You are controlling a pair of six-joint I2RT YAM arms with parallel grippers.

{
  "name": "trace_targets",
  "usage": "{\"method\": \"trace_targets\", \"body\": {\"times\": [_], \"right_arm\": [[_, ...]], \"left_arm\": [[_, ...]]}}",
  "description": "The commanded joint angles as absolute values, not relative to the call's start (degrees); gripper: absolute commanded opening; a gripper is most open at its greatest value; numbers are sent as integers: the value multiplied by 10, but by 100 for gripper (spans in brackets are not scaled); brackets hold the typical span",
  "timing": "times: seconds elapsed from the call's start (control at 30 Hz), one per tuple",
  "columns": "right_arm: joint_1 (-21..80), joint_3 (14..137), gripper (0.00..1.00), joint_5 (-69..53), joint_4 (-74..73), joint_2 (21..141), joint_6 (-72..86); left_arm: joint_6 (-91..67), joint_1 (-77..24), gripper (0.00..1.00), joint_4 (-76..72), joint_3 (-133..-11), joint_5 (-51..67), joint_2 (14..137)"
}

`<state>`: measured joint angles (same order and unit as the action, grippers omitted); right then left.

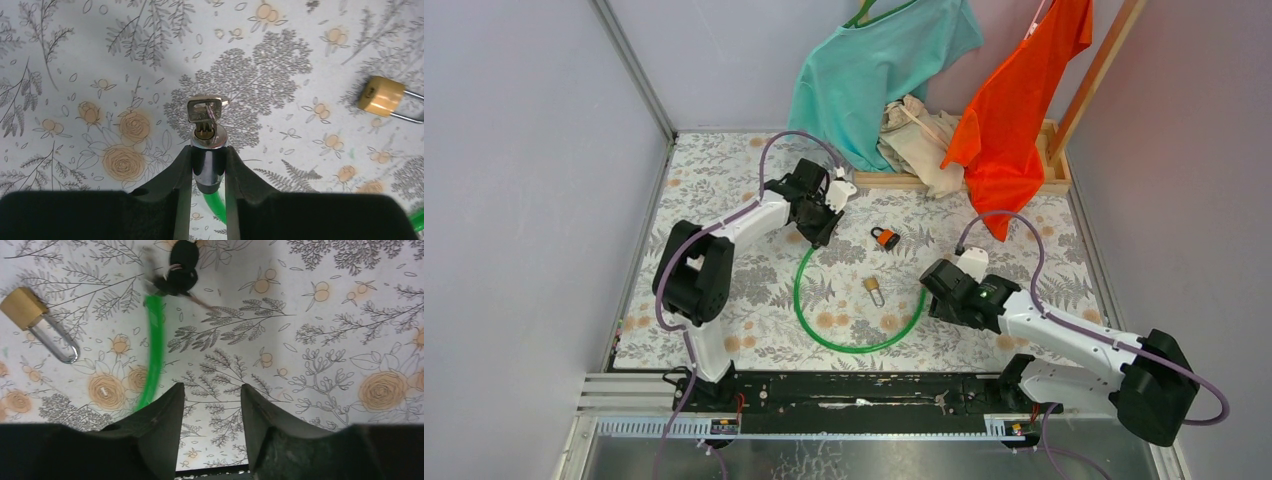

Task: Unlock with the key

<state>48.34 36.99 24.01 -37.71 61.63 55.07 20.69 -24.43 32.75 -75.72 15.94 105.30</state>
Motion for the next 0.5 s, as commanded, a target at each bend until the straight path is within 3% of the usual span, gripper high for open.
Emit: {"method": "trace_targets", "body": {"times": [0.0,0.1,0.3,0.33,0.47], "right_arm": [[481,375,59,285,-400,620,572],[472,382,66,284,-403,619,565],[443,445,66,302,-400,640,508],[429,455,66,296,-395,649,497],[361,470,64,258,-346,684,458]], "left_arm": [[179,-244,14,260,-756,114,1062],[161,-244,16,265,-763,104,1076],[172,-244,26,270,-750,102,1071],[175,-244,31,271,-750,95,1069],[188,-243,70,274,-742,87,1048]]}}
